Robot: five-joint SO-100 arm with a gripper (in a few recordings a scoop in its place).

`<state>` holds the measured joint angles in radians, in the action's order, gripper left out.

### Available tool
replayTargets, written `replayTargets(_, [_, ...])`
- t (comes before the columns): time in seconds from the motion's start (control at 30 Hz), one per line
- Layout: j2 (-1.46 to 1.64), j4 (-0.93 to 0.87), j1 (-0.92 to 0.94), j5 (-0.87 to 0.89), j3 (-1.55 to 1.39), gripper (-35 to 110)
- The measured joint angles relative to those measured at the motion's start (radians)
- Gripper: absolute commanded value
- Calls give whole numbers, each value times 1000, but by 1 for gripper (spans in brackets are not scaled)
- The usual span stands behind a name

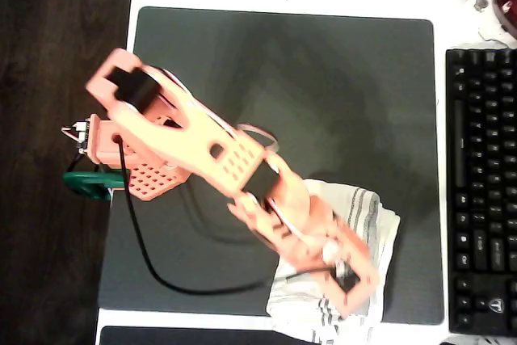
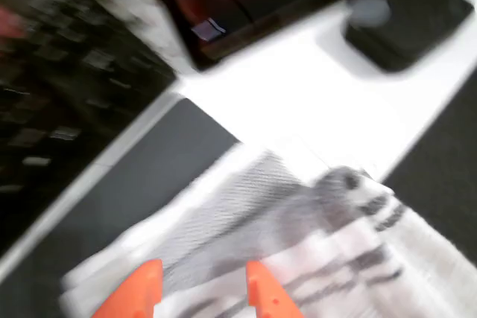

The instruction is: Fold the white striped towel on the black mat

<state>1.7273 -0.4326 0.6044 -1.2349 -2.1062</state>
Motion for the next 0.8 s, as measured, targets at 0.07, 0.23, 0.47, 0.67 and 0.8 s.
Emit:
replayTargets(0.07, [-110, 0, 15, -20, 66, 16])
replayTargets(0.23, [-310, 0, 18, -32, 198, 16])
replayTargets(0.47, [-298, -48, 34, -32, 227, 20])
replayTargets(0.67, [-40, -170, -38, -129, 98, 21])
replayTargets(0.8, [160, -207, -137, -218, -52, 22])
